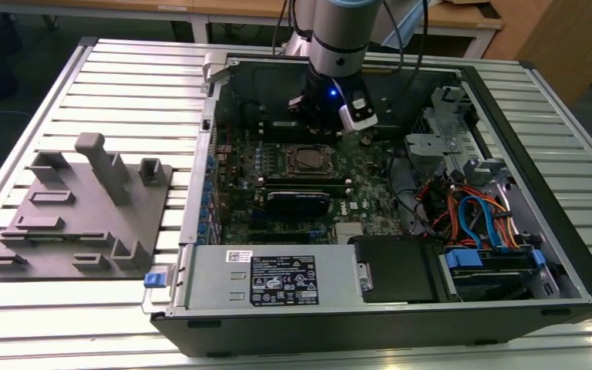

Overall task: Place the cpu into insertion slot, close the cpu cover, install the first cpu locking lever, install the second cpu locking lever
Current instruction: 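Install the first cpu locking lever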

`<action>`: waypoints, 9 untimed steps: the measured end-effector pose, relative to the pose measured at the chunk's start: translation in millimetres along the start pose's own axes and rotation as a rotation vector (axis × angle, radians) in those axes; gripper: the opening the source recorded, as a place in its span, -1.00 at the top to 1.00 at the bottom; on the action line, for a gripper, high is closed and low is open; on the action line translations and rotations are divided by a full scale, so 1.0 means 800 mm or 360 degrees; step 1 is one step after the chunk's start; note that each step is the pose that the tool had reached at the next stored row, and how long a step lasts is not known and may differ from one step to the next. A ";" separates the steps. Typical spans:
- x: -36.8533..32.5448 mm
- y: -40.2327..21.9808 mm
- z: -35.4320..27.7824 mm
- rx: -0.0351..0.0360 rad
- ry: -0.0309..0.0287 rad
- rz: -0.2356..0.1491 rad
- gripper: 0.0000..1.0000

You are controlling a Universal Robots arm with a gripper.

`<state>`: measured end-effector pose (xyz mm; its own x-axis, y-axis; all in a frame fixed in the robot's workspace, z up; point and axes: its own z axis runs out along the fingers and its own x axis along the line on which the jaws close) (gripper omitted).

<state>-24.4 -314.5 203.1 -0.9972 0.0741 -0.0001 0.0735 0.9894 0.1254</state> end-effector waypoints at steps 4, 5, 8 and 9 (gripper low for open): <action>-0.0001 -0.0021 -0.0003 0.0004 -0.00004 0.0000 0.79; -0.0002 -0.0031 -0.0004 0.0005 -0.00004 0.0000 0.79; -0.0002 -0.0035 -0.0004 0.0005 -0.00005 0.0000 0.79; -0.0003 -0.0039 -0.0005 0.0005 -0.00004 0.0000 0.79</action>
<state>-24.4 -317.6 203.1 -0.9972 0.0742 -0.0004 0.0736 0.9898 0.1223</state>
